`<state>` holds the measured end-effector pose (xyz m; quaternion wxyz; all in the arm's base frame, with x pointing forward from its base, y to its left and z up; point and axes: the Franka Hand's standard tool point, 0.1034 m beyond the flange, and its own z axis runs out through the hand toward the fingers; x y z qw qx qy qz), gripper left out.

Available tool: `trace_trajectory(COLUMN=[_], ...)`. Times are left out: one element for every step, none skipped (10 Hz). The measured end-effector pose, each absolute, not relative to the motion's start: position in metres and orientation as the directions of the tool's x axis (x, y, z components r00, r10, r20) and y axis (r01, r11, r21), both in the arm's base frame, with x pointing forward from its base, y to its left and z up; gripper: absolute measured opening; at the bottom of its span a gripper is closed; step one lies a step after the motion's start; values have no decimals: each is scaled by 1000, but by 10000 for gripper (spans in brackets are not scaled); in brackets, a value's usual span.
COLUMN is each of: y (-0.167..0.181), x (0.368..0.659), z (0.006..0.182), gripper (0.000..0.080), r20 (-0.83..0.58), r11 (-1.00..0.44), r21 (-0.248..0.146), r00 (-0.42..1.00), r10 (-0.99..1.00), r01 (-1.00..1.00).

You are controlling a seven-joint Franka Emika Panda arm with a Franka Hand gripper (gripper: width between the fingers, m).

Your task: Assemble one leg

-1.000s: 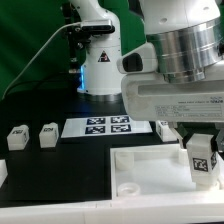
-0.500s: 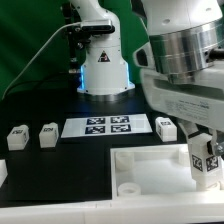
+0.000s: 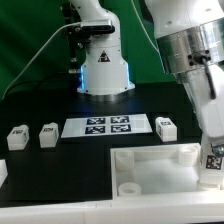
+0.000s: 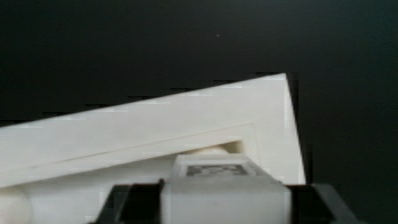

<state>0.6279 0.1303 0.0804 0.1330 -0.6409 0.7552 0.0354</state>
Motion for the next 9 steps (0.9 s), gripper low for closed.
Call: trace_trajectory(y=[131, 131, 131, 129, 127, 122, 120, 122, 121], x=[628, 627, 626, 623, 620, 619, 619, 619, 621], z=[80, 80, 79, 78, 77, 76, 76, 77, 77], gripper=[295, 386, 525, 610, 610, 641, 647, 647, 649], r20=[-246, -243, -234, -232, -219, -200, -188, -159, -142], r11=[175, 148, 74, 8, -136, -305, -436, -580, -653], r21=[-117, -123, -133, -122, -121, -124, -110, -100, -123], r00=[-142, -115, -41, 20, 160, 325, 450, 589, 665], r10=[-959, -963, -971, -972, -963, -924, -873, -793, -734], r01=[-978, -981, -988, -992, -983, -944, -893, -808, -747])
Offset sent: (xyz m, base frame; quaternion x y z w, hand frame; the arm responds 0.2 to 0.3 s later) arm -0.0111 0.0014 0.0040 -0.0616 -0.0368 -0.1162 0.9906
